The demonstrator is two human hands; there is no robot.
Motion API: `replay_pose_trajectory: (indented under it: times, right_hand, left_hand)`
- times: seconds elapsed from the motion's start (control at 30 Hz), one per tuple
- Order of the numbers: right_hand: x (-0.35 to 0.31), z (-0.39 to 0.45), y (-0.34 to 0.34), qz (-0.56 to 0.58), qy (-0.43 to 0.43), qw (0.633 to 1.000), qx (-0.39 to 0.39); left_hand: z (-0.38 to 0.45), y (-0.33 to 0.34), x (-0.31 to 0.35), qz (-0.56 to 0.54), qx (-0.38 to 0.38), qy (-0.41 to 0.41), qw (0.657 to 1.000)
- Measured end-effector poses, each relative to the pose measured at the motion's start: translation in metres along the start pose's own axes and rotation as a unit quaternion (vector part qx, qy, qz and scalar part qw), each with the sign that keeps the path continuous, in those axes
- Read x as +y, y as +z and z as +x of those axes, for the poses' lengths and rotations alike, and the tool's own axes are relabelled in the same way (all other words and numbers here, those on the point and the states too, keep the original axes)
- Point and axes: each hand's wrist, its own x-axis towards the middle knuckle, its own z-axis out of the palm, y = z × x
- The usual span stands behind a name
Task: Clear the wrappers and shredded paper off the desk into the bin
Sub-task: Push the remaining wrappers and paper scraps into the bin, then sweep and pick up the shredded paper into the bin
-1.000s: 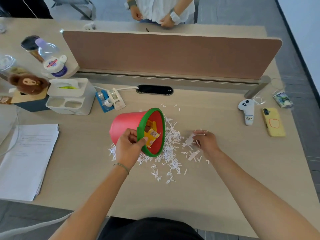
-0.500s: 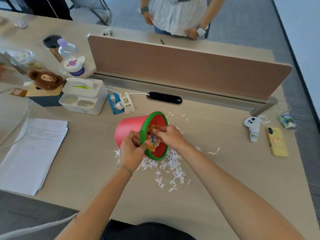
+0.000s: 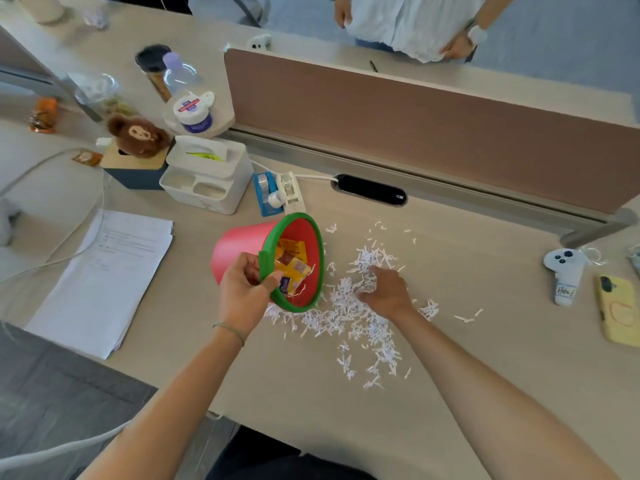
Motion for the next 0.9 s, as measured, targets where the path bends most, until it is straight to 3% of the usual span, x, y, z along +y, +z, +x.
replay_pose_trajectory:
  times: [0.27,0.43,0.57,0.73,0.83,0.9]
  right_hand:
    - [-0.022,-0.004,0.045,-0.174,-0.057,0.981,0.057]
    - [-0.006,-0.007,0.056,-0.143,-0.111,0.975,0.127]
    - [-0.005,-0.007,0.055,-0.102,-0.1,0.981,0.13]
    - [-0.013,0.001,0.038,0.101,0.019,0.989,0.103]
    - [-0.01,0.006,0.023,0.342,0.102,0.933,0.036]
    - [-0.006,0.004,0.014,0.409,0.132,0.903,0.017]
  left_hand:
    - [0.004,-0.008,-0.008,0.011,-0.004,0.012,1.0]
    - [0.007,-0.009,-0.008,0.006,-0.003,0.009,1.0]
    - [0.006,-0.009,-0.013,-0.026,0.005,-0.005,1.0]
    - [0.008,-0.01,-0.016,-0.041,0.001,-0.011,0.999]
    - [0.007,-0.012,-0.018,-0.044,0.001,-0.017,0.999]
    - [0.005,-0.015,-0.019,-0.049,0.002,-0.023,0.999]
